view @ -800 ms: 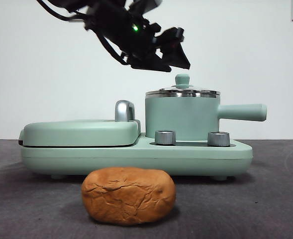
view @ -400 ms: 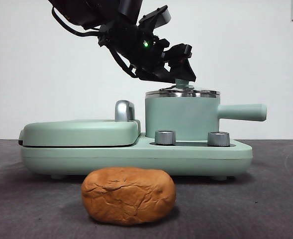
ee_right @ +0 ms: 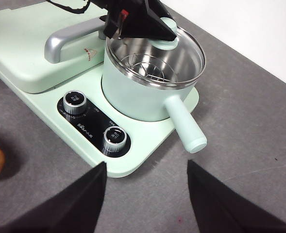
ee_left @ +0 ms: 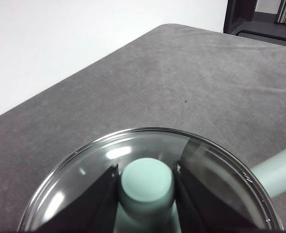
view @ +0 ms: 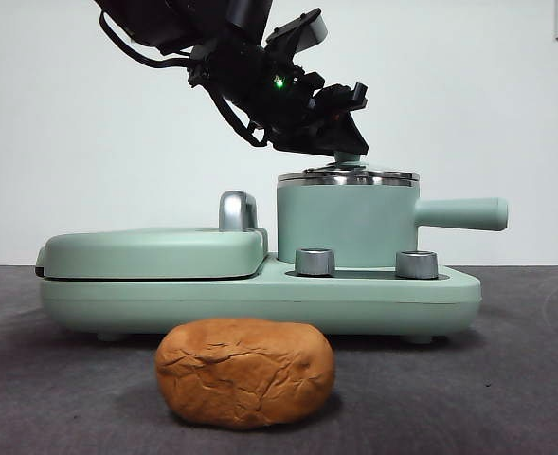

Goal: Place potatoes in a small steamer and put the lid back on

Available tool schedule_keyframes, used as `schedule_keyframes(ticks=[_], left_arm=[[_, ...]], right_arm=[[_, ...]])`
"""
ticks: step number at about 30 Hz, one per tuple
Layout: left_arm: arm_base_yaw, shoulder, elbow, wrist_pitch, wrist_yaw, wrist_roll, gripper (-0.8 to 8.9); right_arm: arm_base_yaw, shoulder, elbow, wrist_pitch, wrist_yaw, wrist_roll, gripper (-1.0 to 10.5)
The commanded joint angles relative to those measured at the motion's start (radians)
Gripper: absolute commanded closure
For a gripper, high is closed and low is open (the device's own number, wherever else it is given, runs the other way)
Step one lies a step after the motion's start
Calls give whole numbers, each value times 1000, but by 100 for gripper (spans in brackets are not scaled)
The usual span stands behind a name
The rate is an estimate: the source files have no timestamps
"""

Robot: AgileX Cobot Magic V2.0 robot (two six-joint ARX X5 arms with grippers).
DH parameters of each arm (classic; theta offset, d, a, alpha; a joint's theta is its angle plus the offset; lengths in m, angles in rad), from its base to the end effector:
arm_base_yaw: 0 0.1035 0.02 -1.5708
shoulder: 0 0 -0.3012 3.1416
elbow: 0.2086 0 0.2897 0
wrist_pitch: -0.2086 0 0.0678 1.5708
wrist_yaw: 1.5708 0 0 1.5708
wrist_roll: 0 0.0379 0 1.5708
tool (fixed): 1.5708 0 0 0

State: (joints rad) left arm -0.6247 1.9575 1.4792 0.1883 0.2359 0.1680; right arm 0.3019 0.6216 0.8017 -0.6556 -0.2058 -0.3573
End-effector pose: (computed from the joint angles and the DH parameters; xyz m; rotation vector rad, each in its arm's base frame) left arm 0.4110 -0.3073 0.2753 0.2142 0.2212 -0.8777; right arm 0.1280 0.0480 0.3407 -0.3659 0.3861 0.5788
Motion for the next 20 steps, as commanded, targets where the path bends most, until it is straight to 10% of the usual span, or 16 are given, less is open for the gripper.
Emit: schedule_keyframes(ticks=[1,20], left_arm=[[-6,25,29,5,-4,-5,760],[-6,-2,164,-156,-35,2,808]], right_arm=[[5,5,19,4,1,31,684],[5,5,19,4,1,35,684]])
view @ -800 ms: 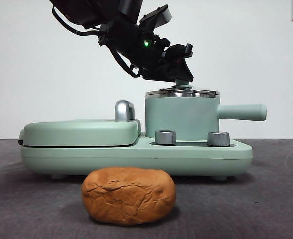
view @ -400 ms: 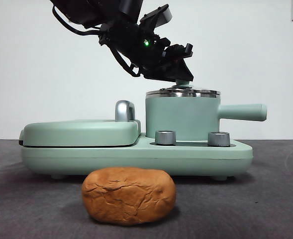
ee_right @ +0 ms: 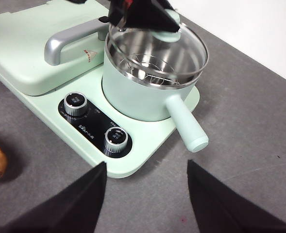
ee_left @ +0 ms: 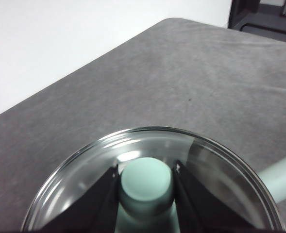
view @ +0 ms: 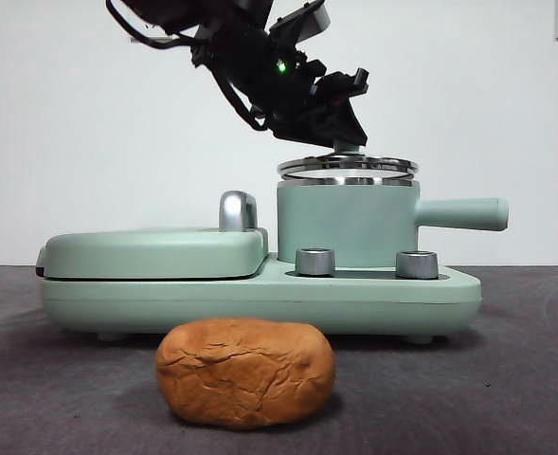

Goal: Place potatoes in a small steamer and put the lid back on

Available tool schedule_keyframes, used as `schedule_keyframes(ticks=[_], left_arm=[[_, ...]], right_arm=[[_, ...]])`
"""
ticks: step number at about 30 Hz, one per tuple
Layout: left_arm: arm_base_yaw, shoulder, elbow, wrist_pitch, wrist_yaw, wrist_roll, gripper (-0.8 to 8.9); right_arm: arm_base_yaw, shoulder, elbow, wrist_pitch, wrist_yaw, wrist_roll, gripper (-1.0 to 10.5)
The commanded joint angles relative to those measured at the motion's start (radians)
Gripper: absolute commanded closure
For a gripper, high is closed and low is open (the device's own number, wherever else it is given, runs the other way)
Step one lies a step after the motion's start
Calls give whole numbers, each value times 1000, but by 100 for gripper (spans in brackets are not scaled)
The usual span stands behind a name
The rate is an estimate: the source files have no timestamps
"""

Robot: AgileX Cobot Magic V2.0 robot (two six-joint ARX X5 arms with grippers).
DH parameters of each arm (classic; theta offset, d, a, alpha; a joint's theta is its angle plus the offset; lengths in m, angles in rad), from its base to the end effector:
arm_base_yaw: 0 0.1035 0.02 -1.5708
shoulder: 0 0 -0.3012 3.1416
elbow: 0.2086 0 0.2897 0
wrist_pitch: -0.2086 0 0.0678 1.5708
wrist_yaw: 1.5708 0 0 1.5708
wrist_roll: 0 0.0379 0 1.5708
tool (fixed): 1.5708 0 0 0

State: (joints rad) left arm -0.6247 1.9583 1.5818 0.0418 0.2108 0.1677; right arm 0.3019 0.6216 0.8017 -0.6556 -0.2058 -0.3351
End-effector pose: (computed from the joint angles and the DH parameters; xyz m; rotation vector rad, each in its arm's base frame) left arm 0.4159 -0.3097 0.2995 0.2272 0.2673 -0.8546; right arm 0.1280 0.0480 0.3407 -0.3446 0.3923 0.5741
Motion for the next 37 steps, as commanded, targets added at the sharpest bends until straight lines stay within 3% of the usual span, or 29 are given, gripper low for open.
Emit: schedule_keyframes(ticks=[1,22,32,37], left_arm=[[-6,-7,73,-32,-16,5,808],[12,-273,81,-462,-20,-40,803],[61,-569,-301,-365,-30,-113,803],[87,-776,-504,-359,-82,-161,804]], right_arm=[[5,5,19,3,1,13,684],[5,5,19,3,-8,13,684],[34,59,19,1,-168,-1,682],[101,136,19,6,-235,-69,681]])
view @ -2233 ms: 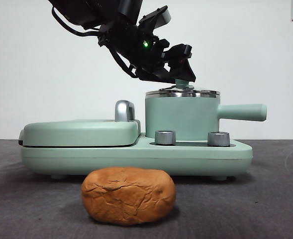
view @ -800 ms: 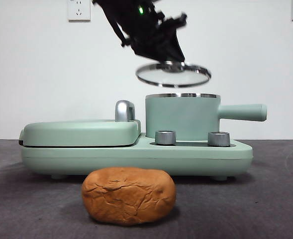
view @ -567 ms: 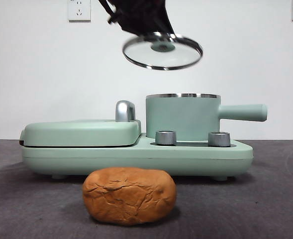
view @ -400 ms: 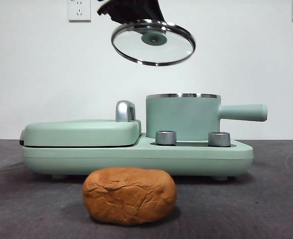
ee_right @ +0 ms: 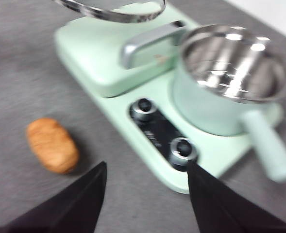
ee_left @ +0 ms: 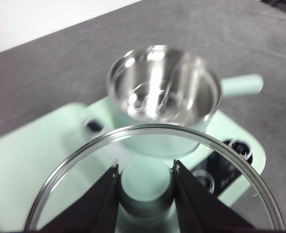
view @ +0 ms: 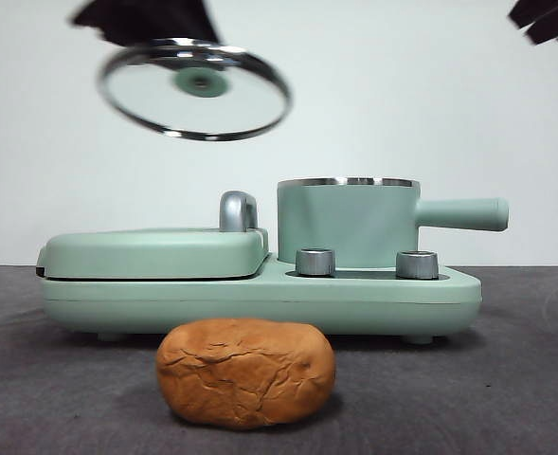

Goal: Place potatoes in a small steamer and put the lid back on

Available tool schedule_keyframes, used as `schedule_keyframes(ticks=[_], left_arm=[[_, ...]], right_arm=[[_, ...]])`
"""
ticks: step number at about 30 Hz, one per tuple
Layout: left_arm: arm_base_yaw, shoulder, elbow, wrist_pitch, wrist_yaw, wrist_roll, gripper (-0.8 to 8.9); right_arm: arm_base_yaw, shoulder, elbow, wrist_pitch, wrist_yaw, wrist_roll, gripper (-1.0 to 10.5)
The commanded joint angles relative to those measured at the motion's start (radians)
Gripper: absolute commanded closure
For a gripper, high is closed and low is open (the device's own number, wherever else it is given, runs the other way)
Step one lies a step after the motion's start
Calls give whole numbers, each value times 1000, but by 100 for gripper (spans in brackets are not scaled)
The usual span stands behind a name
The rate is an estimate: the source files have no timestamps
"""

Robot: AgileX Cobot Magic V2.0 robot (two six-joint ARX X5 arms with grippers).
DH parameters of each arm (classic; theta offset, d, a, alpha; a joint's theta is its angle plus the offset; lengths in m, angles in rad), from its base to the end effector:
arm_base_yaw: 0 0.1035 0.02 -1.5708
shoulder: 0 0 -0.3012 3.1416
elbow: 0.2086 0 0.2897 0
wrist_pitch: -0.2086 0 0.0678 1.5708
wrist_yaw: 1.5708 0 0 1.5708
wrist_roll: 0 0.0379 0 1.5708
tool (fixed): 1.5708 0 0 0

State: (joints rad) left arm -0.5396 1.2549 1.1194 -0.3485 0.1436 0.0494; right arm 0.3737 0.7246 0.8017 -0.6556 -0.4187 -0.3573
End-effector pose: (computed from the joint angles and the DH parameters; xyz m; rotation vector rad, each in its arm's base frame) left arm 0.2619 -0.1632 0.3620 0.1436 0.4673 -0.6817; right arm 0.1416 0.0721 0.3288 -0.3153 0.4492 0.8669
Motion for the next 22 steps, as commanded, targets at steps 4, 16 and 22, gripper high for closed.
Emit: schedule_keyframes(ticks=[4,16,22], left_arm=[[19,-215,-143,10,-51,-56,804],[58,-426,-164,-133,-96,-63,804],[71,-441,-164,-157,-97,-63,804]], right_arm=[[111,122,19,13,-57,-96,659],[363,449,19,122,-50,-156,638],[427,607,19,243,4,-156,586]])
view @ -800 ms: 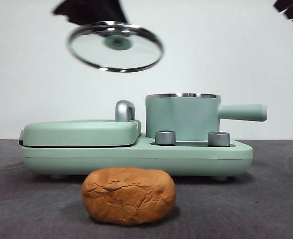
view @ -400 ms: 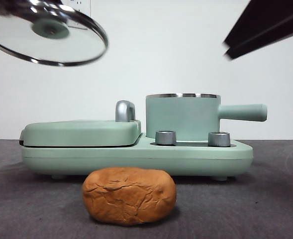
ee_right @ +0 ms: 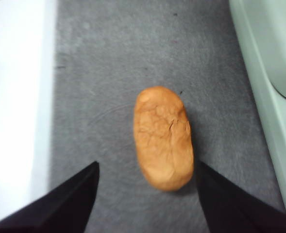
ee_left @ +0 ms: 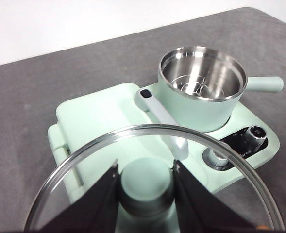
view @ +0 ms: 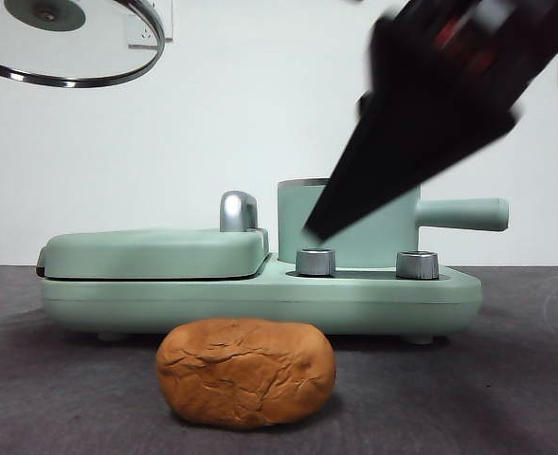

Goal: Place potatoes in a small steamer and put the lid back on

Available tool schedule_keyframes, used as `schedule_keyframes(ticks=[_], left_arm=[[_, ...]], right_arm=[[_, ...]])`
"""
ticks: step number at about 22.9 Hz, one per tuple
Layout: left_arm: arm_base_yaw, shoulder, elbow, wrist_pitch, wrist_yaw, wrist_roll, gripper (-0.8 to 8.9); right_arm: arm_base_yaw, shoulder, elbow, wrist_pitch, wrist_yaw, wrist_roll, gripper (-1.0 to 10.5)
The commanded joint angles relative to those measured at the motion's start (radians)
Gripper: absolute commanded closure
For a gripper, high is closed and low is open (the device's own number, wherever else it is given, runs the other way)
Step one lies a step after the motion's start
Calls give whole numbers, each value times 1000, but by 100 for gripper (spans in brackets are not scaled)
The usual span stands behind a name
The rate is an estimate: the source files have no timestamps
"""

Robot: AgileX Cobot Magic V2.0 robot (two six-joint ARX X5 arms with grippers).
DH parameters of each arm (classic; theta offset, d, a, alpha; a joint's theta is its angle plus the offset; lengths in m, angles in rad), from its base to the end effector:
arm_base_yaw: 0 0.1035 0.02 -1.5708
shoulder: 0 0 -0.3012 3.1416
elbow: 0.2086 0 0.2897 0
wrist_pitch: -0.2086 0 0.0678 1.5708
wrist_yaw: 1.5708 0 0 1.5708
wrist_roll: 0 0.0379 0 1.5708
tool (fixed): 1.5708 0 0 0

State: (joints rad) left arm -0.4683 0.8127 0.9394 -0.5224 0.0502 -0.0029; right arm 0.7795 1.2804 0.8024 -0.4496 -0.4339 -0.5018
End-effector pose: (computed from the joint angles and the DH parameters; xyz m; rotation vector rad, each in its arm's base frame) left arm 0.1633 -0.0847 0.3768 0.0802 0.3921 -0.5111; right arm 0.1839 0.2041 0.2332 -0.5740 0.6708 1.3479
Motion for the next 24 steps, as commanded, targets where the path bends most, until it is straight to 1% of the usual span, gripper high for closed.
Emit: schedule_keyframes(ticks=[1,11,17,18,20,22,24], left_arm=[[1,1,16,12,-3,-11,804],[4,0,16,10,-11,-10,804],[4,-4,16,11,-11,-10,804],[4,-4,16,12,-11,-10,804],[4,-4,16,13,-11,-10,804],[4,-4,16,13,-11,-10,804],[4,-4,16,13,-11,-10,804]], right_arm=[[27,71,18,53,24,-12,579],[59,234,18,194,27,-11,579],[63,290,18,203,67,-7,582],[63,293,18,203,68,-1,609],[63,291,19,203,68,40,722],[59,268,24,195,69,143,734],[55,212,24,182,69,188,734]])
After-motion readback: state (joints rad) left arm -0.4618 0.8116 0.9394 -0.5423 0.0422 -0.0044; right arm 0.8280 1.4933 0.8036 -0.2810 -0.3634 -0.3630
